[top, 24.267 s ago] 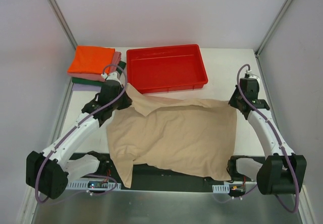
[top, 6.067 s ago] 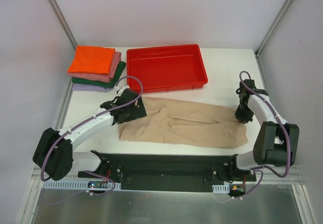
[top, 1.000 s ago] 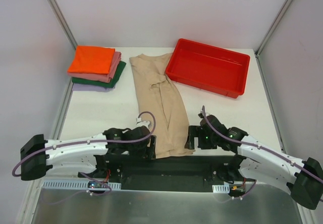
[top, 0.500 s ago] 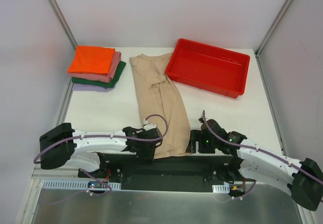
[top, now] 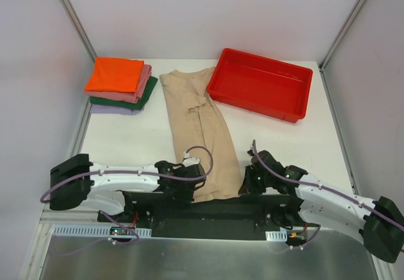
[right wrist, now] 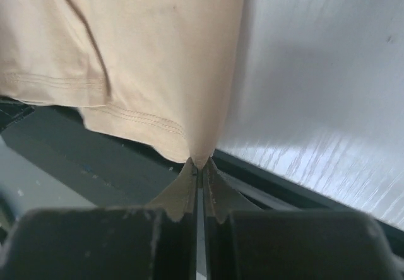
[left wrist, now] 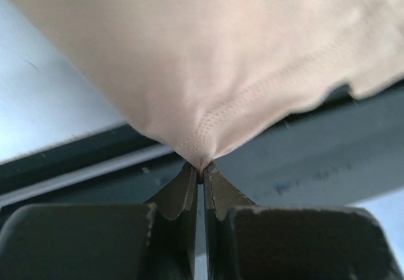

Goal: Fold and stack the t-shirts
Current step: Grab the bottom of the folded rectangular tshirt with both arms, then fold the folded rectangular tshirt in 1/3 of the way

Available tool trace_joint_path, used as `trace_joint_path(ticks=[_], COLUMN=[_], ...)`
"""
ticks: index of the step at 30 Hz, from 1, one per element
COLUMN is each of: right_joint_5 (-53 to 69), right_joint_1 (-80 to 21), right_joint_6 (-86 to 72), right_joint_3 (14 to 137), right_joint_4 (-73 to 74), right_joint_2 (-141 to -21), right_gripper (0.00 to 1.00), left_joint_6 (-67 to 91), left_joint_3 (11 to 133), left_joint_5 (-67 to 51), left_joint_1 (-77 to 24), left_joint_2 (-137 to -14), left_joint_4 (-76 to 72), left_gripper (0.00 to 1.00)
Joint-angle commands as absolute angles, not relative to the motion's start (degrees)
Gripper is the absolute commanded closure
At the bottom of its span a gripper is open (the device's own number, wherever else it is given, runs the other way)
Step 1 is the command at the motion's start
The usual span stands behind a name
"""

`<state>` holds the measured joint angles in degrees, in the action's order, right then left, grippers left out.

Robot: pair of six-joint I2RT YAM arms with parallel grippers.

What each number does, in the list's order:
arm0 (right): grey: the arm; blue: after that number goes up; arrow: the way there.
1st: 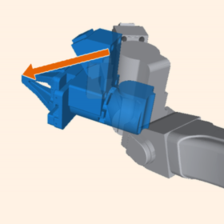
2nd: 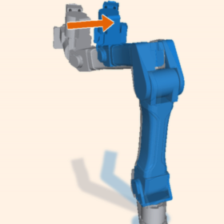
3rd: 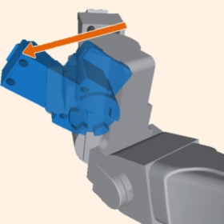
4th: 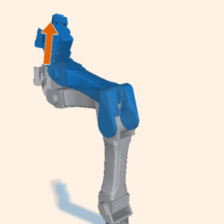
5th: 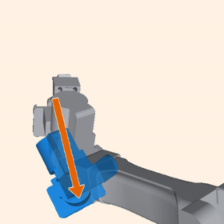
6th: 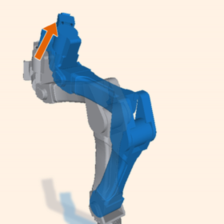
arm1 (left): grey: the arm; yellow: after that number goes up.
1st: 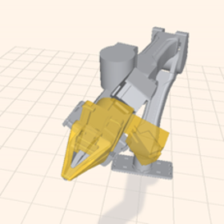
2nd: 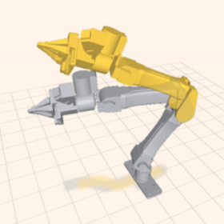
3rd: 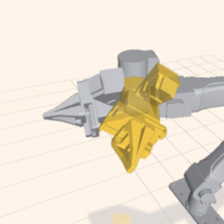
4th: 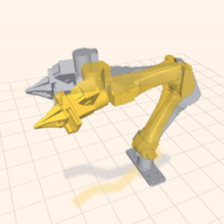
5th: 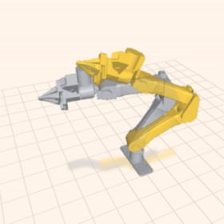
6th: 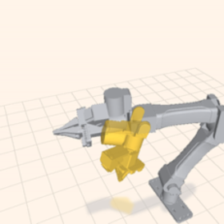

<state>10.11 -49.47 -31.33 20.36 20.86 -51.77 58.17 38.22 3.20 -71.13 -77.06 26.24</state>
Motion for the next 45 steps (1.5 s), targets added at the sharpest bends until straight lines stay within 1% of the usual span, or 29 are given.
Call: trace_joint_path(ticks=[1,4,6,7,9,12,15,18,22,26,32,37,45], right_joint_5=[15.73,18.54,19.42,18.73,16.97,12.06,4.33,0.36,0.87,1.93,4.13,3.25,2.02], right_joint_1=[-50.53,-50.89,-50.8,-50.8,-50.8,-50.8,-50.71,-50.01,-46.94,-43.34,-39.12,-36.39,-33.75], right_joint_6=[-34.97,-35.86,-35.86,-35.86,-34.99,-31.83,-28.14,-24.71,-19.87,-16.27,-13.89,-13.54,-13.54], right_joint_3=[18.72,18.81,19.24,19.68,21.43,25.91,32.59,38.92,48.14,57.02,69.24,76.28,84.19], right_joint_4=[26.71,29.44,30.06,30.32,30.41,30.5,30.15,27.96,25.58,24.17,22.59,22.15,22.15], right_joint_2=[-42.74,-35.0,-32.01,-31.12,-30.85,-33.91,-39.44,-46.73,-58.85,-69.14,-83.03,-90.95,-101.33], right_gripper=[0.99,0.99,0.99,0.99,0.99,0.99,0.99,0.99,0.99,0.99,0.99,0.99,0.98], left_joint_6=[60.81,62.49,62.75,62.41,62.05,61.09,60.38,58.01,54.59,49.58,43.95,41.66,36.39], left_joint_3=[38.93,38.67,39.11,39.98,42.0,43.94,44.12,44.3,46.57,48.95,52.64,54.22,60.11], left_joint_5=[-1.22,-0.97,-0.35,2.08,5.69,10.79,13.18,14.93,19.16,17.84,16.62,13.19,8.79], left_joint_1=[-77.77,-79.1,-79.1,-79.1,-79.01,-78.14,-73.14,-66.47,-61.19,-53.46,-44.49,-37.1,-29.89], left_joint_2=[-68.75,-65.31,-63.55,-63.11,-61.71,-60.21,-59.68,-59.33,-58.88,-61.25,-66.87,-72.15,-82.25], left_joint_4=[29.26,30.5,31.2,31.9,33.57,34.89,35.86,35.86,35.68,34.2,30.94,27.6,24.61], left_gripper=[1.0,1.0,1.0,1.0,1.0,1.0,1.0,1.0,1.0,1.0,1.0,1.0,1.0])
